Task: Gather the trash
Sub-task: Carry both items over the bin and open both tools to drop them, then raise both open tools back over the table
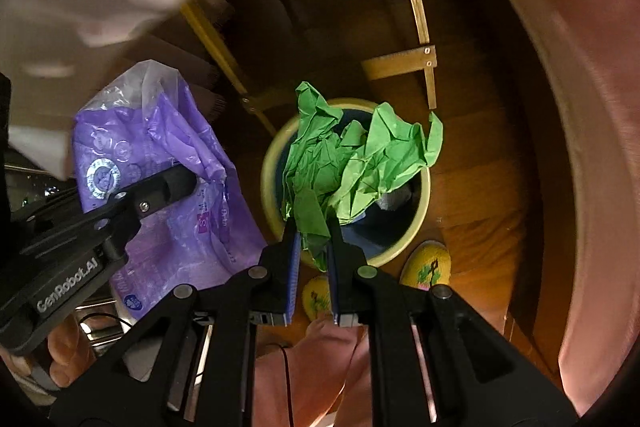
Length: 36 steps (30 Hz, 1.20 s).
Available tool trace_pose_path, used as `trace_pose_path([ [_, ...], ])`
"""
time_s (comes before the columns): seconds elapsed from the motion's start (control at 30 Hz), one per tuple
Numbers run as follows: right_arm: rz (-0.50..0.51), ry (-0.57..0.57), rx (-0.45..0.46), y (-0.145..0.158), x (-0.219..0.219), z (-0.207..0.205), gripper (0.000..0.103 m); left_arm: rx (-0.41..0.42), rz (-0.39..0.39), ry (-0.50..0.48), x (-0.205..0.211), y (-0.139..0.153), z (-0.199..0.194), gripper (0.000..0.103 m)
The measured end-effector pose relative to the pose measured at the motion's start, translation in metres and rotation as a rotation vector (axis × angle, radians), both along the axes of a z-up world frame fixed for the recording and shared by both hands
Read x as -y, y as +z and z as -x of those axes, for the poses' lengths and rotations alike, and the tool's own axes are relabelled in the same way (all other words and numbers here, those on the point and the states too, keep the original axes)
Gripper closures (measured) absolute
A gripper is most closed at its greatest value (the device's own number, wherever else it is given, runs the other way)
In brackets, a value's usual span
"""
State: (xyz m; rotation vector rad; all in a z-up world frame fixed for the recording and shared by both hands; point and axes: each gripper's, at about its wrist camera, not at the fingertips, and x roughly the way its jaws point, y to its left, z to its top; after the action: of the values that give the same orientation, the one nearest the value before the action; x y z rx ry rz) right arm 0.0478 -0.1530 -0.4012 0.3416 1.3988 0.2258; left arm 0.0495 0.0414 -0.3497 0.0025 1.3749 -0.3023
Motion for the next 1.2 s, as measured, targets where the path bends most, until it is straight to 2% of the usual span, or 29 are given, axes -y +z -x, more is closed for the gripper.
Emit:
trace_pose_path([
  [0.07, -0.001, 0.001, -0.015, -0.032, 0.000, -0.007, 0.093, -0.003, -0.013, -0.001, 0.002, -0.022, -0.001, 0.096],
  [0.13, -0.002, 0.002, -0.019, -0.052, -0.001, -0.010, 0.093, -0.008, -0.024, -0.001, 0.003, -0.044, 0.000, 0.089],
  [0.17, -0.002, 0.002, -0.019, -0.063, 0.001, -0.012, 0.093, -0.007, -0.027, -0.002, 0.006, -0.052, -0.002, 0.082],
  [0.2, 0.001, 0.000, -0.019, -0.074, 0.002, -0.013, 0.092, -0.003, -0.034, -0.003, 0.006, -0.059, -0.001, 0.070],
  [0.23, 0.003, 0.000, -0.021, -0.081, 0.004, -0.010, 0.090, 0.005, -0.042, -0.004, 0.007, -0.064, -0.002, 0.063],
  [0.27, 0.011, -0.002, -0.027, -0.089, 0.004, -0.012, 0.088, 0.015, -0.050, -0.002, 0.006, -0.069, -0.003, 0.050],
  [0.3, 0.017, -0.004, -0.032, -0.094, 0.005, -0.014, 0.084, 0.019, -0.058, 0.002, 0.005, -0.073, -0.004, 0.042],
  [0.33, 0.020, -0.005, -0.035, -0.098, 0.006, -0.016, 0.081, 0.019, -0.065, 0.008, 0.005, -0.076, -0.004, 0.039],
  [0.4, 0.021, -0.009, -0.035, -0.100, 0.009, -0.018, 0.061, 0.010, -0.075, 0.024, 0.005, -0.081, -0.008, 0.033],
  [0.47, 0.017, -0.017, -0.027, -0.094, 0.010, -0.018, 0.053, 0.012, -0.079, 0.047, 0.006, -0.082, -0.015, 0.026],
  [0.53, 0.015, -0.018, -0.019, -0.085, 0.010, -0.023, 0.053, 0.035, -0.087, 0.063, 0.001, -0.074, -0.021, 0.020],
  [0.7, 0.023, -0.020, -0.004, -0.047, 0.010, -0.027, 0.052, 0.078, -0.098, 0.087, -0.010, -0.031, -0.027, 0.015],
  [0.8, 0.025, -0.021, 0.007, -0.007, 0.007, -0.024, 0.052, 0.097, -0.092, 0.095, -0.011, 0.009, -0.027, 0.015],
  [1.2, 0.027, -0.005, 0.098, 0.181, -0.005, 0.008, 0.049, 0.252, -0.021, 0.063, -0.033, 0.230, -0.004, 0.012],
])
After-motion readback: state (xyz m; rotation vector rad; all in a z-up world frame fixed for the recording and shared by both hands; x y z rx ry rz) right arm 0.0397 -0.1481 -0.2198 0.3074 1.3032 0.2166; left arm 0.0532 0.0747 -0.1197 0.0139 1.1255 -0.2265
